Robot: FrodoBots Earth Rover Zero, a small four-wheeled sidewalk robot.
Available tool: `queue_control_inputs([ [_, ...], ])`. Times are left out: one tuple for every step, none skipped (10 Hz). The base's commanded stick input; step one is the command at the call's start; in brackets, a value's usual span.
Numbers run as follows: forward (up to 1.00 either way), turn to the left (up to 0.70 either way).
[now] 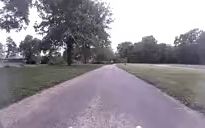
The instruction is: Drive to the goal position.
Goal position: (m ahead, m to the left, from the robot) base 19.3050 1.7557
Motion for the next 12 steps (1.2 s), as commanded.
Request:
queue_control_inputs([
  [0.70,0.00],
  [0.70,0.00],
  [0.70,0.00],
  [0.70,0.00],
  [0.70,0.00],
  [0.70,0.00],
  [0.70,0.00],
  [0.70,0.00],
  [0.70,0.00],
  [0.70,-0.01],
  [0.70,-0.06],
  [0.70,-0.12],
])
